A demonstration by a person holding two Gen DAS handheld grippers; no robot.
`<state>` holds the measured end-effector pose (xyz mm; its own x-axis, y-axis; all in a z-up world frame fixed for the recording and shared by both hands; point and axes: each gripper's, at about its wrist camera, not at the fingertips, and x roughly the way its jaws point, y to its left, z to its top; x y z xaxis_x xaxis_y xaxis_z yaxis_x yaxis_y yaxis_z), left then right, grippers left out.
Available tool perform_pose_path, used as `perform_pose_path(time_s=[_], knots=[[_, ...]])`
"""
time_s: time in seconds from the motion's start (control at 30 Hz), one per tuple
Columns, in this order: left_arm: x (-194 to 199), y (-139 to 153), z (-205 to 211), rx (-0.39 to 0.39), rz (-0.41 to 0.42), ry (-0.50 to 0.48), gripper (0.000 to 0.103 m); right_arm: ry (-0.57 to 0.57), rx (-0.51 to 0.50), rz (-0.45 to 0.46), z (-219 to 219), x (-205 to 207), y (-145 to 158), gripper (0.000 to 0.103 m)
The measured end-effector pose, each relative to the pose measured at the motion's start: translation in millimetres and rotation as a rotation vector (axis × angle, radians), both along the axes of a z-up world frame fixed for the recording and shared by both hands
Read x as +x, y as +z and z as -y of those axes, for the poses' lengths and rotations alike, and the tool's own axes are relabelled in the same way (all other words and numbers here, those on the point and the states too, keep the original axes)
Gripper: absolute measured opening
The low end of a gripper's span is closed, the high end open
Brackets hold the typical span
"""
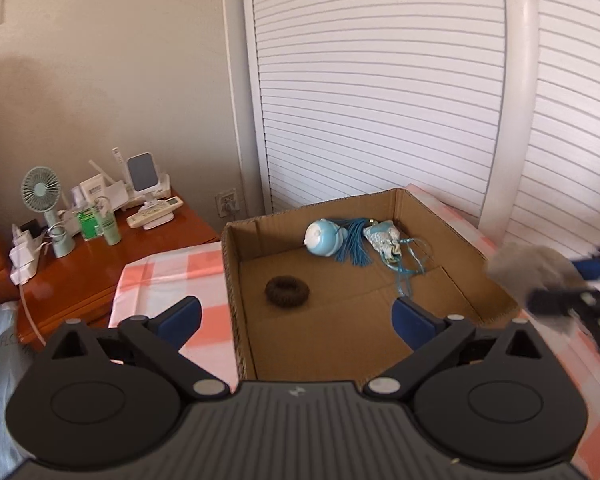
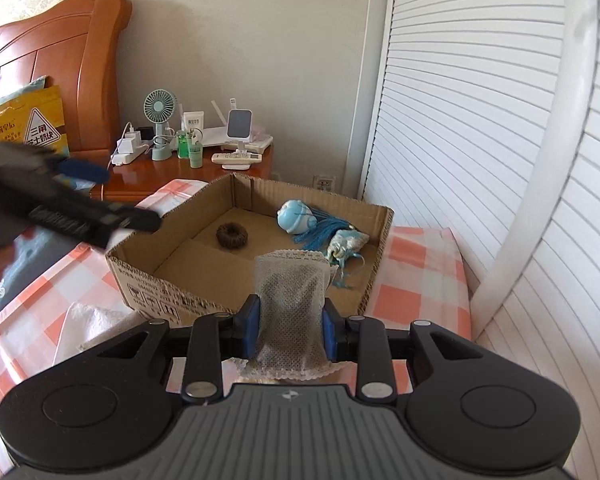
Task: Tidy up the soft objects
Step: 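Carry the scrunchie and grey sachet to the box, releasing the scrunchie from the left tool, then withdraw both open tools from the box toward the remaining items on the bed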
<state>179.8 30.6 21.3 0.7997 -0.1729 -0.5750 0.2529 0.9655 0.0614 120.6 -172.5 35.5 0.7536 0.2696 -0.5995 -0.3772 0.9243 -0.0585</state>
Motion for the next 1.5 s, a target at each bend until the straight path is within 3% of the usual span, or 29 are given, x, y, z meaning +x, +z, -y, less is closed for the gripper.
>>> perform_pose_path(time_s=[0.2,0.43,0.5,0.57,0.63,1.1,1.5], knots=[[-58.9,1.7,-14.9,-0.040,0.016,0.043,0.102,0.071,0.009,-0.020,-37.6,35.5,5.4,0.035],[-97.5,-9.0,-27.5,-0.055,0.013,0.070,0.102,0.115,0.005,-0.032,-96.9,77.5,4.0,0.037],[-104.3,-12.6,-33.2,-0.053,0.012,0.079,0.102,0.089,0.013,-0.039,-107.1,86.9,3.3,0.057],[-109.1,-15.2,-39.4,-0.067,0.000,0.074,0.102,0.079,0.035,-0.045,-109.8,90.7,3.8,0.085],[-115.5,-18.5,-44.6,-0.083,-0.014,0.078,0.102,0.077,0.060,-0.044,-108.3,88.2,5.3,0.091],[-133.3,-22.8,-48.2,-0.089,-0.031,0.115,0.102,0.055,0.013,-0.064,-70.6,17.5,-1.9,0.099],[-150.0,-40.7,-38.2,-0.108,-0.061,0.079,0.102,-0.074,-0.053,-0.094,-36.4,-43.2,-65.5,0.100]])
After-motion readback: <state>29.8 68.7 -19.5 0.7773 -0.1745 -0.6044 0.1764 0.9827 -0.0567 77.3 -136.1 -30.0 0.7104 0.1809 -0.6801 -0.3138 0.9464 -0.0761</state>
